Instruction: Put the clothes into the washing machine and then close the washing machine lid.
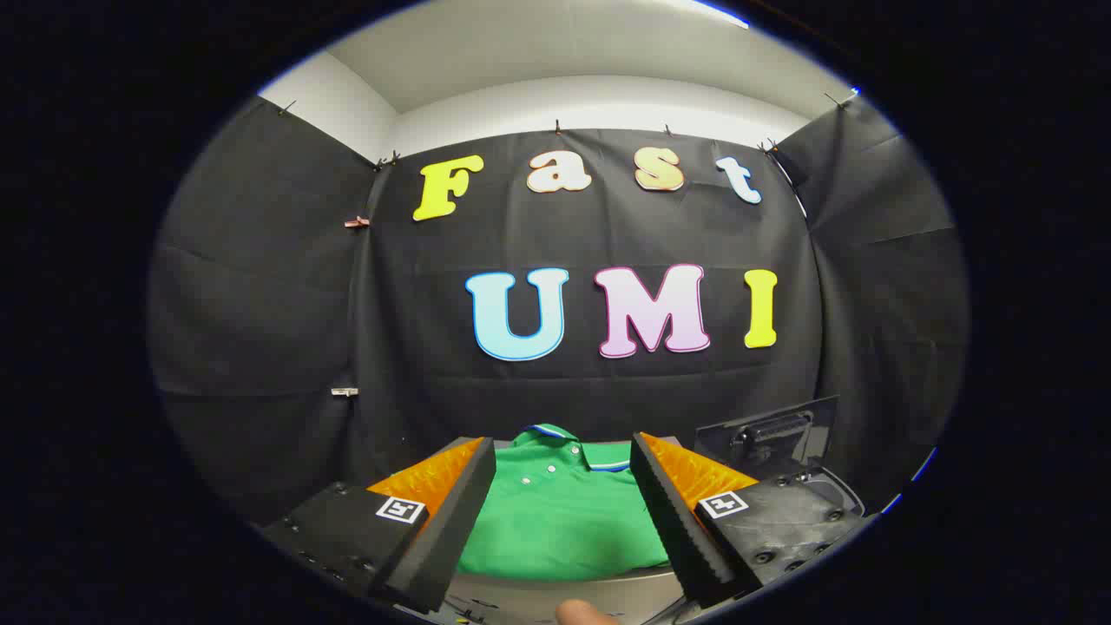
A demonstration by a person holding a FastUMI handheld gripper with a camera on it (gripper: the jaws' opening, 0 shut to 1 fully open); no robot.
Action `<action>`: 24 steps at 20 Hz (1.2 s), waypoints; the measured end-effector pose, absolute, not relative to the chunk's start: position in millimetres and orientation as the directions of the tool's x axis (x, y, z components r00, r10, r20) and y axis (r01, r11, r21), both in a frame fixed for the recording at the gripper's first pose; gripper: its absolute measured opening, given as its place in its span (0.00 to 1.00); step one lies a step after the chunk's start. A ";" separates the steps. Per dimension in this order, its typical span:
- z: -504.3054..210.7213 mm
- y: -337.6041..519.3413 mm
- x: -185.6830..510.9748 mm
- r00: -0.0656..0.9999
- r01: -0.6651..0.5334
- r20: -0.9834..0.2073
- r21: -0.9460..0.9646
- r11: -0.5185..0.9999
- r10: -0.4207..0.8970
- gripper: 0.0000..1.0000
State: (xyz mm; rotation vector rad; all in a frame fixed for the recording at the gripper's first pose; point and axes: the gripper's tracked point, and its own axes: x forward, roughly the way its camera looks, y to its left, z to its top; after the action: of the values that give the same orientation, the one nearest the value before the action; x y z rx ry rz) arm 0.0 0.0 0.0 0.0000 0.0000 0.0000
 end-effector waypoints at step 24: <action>-12.5 19.6 24.8 0.986 -0.053 -0.161 -0.012 0.999 0.050 0.98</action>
State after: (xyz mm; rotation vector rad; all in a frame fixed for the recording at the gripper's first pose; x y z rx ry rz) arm 24.8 19.6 -12.5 -0.0160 0.1619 0.0520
